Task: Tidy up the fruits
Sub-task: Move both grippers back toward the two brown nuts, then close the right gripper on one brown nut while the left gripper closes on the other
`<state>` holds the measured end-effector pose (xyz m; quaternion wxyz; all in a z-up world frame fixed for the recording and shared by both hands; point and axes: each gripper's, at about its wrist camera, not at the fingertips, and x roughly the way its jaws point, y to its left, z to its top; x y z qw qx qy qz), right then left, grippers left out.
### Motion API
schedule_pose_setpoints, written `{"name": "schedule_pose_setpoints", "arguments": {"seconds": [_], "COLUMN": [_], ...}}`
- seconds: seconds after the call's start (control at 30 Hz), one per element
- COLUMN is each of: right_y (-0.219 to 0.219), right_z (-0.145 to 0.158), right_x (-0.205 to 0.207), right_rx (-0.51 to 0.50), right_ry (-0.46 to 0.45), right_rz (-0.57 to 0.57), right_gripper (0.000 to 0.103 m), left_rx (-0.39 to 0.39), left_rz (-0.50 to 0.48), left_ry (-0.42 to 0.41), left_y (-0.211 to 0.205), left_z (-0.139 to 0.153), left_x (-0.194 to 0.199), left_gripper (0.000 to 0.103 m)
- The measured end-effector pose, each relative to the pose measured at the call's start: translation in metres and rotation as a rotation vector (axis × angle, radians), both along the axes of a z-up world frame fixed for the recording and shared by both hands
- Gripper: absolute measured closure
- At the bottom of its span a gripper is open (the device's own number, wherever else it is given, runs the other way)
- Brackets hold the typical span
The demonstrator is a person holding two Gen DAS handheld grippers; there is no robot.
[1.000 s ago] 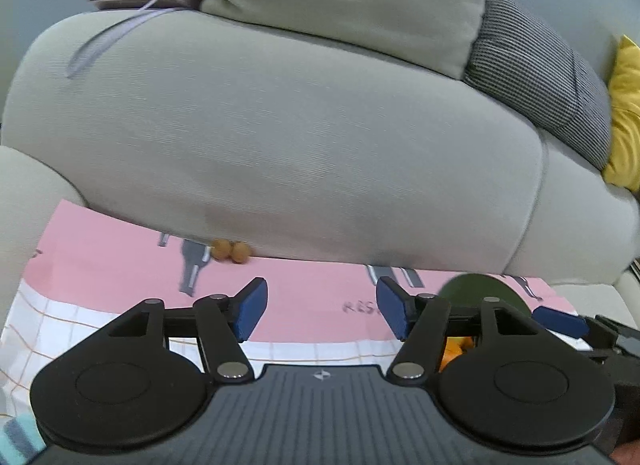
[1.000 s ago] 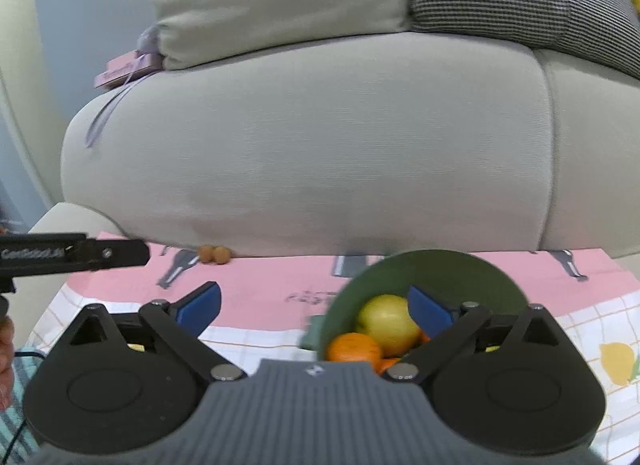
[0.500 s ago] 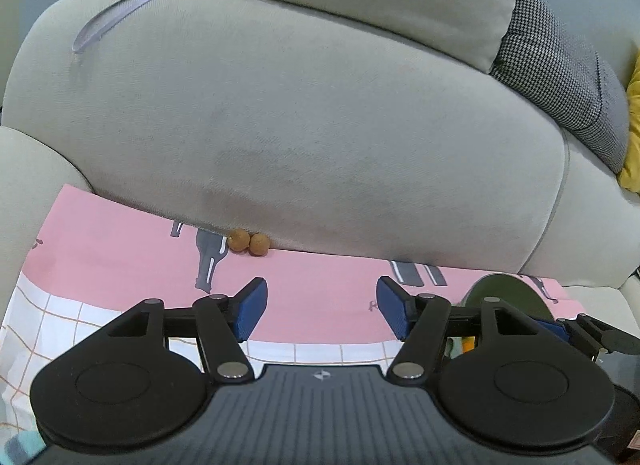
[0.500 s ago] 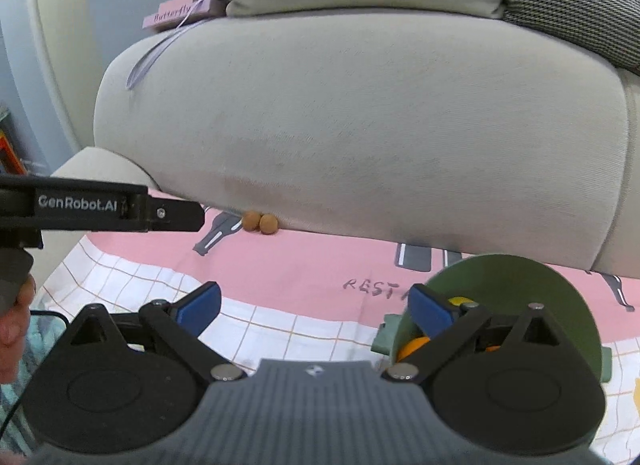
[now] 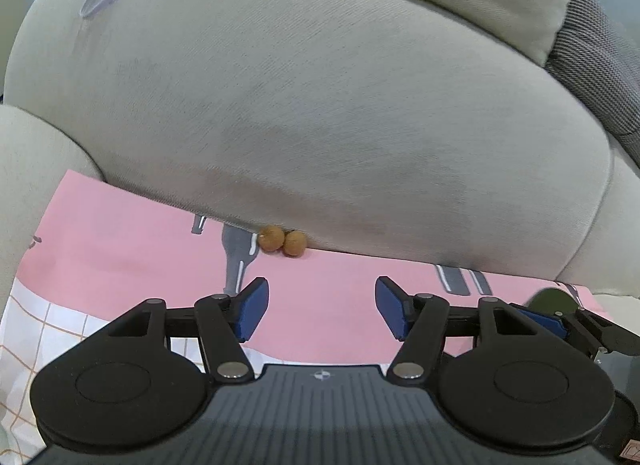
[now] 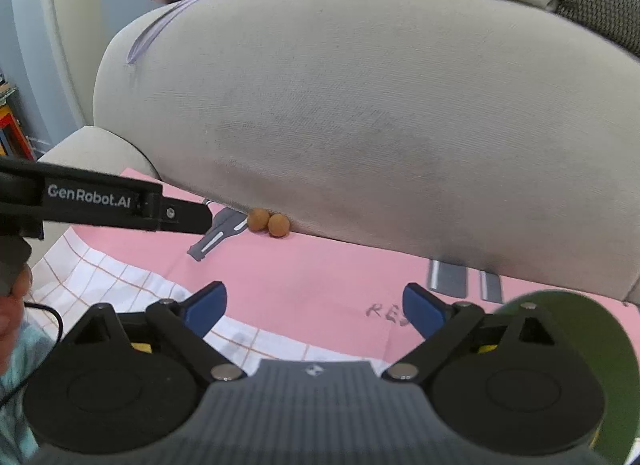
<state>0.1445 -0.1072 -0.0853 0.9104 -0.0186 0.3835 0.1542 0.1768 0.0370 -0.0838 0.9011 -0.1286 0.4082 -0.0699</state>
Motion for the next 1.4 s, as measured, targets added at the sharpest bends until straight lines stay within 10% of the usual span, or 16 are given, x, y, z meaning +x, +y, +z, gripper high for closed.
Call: {"name": "schedule_pose_setpoints", "arguments": {"seconds": [0.47,1.07,1.4], "right_y": [0.027,0.083,0.085], "right_z": [-0.041,-0.086,-0.099], "right_x": [0.066,0.123,0.135], "right_rx": [-0.020,-0.139,-0.150], "right_ry": [0.029,-0.006,-0.019], "right_rz": [0.005,0.176,0.200], "right_gripper": [0.024,0.069,0.069], "left_rx": [-0.051,0.002,0.025], "left_rz": [0.054,-0.046,-0.064], "left_ry": [0.079,0.110,0.116], "left_y": [0.030,0.020,0.013], "left_z": [-0.045,-0.091,-0.107], "left_x": [0.051,0.117,0.129], "left_gripper": [0.042,0.064,0.070]}}
